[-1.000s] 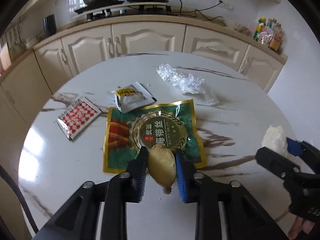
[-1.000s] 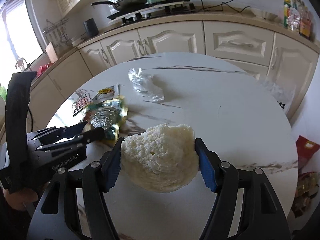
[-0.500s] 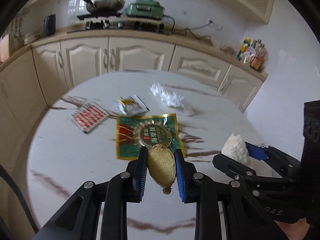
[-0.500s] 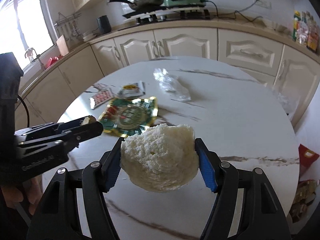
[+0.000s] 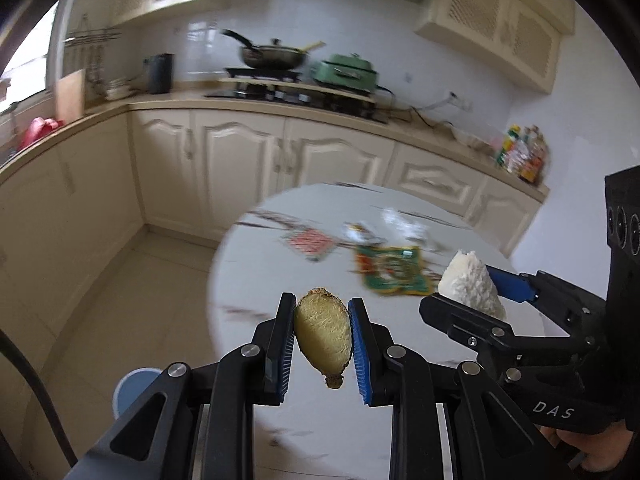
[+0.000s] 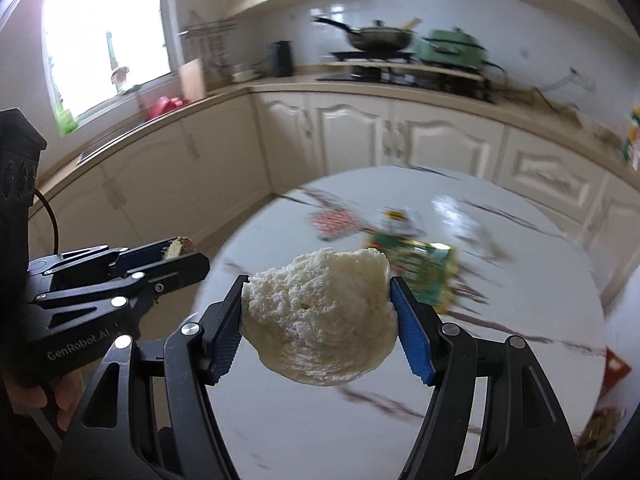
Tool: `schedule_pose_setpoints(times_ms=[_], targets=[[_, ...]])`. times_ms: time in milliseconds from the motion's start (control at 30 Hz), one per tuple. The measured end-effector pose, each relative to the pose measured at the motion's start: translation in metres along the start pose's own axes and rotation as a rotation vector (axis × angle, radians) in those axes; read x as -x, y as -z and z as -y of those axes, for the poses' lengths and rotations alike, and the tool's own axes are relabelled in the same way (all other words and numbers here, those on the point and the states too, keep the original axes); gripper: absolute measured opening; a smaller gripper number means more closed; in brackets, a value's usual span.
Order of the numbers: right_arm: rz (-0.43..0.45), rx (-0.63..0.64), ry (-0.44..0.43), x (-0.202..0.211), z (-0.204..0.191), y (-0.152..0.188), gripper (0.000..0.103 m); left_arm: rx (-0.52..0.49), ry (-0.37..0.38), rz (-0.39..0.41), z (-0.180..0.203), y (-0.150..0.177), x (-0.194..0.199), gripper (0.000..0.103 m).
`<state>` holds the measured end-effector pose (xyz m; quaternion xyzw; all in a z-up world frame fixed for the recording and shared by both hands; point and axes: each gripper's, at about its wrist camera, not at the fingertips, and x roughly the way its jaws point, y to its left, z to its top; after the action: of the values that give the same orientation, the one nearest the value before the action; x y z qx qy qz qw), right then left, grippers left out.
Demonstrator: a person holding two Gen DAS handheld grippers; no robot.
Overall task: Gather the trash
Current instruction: 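Carry the rice lump and ginger piece with both tools to the blue bin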
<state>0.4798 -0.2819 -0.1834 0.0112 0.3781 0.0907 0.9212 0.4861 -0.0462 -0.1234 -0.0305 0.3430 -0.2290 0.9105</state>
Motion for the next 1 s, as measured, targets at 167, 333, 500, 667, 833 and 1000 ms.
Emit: schedule_pose_setpoints(times_ms=[167,333,500,667,833,1000], targets=[[-0.017,0.102,-0.066,-0.029,-0.083,-0.010,0.067,0.078,-0.082,0.016,-0.080,0.023,0.043,0.022],[-0.055,0.200,-0.126,-0.081,-0.169,-0.007,0.066,0.180,-0.189,-0.027,-0.161,0.054,0.059,0.022],[-0.142,0.279,-0.182,-0.153,-0.241,0.009,0.066,0.283,-0.279,-0.125,-0.230,0.095,0.050,0.022],[-0.290,0.317,-0.197,-0.240,-0.280,0.042,0.065,0.377,-0.310,-0.263,-0.292,0.138,0.012,0.022],[-0.418,0.321,-0.200,-0.314,-0.289,0.075,0.065,0.453,-0.306,-0.370,-0.343,0.167,-0.025,0.023],[-0.525,0.322,-0.194,-0.377,-0.294,0.100,0.065,0.482,-0.311,-0.433,-0.380,0.171,-0.057,0.023]])
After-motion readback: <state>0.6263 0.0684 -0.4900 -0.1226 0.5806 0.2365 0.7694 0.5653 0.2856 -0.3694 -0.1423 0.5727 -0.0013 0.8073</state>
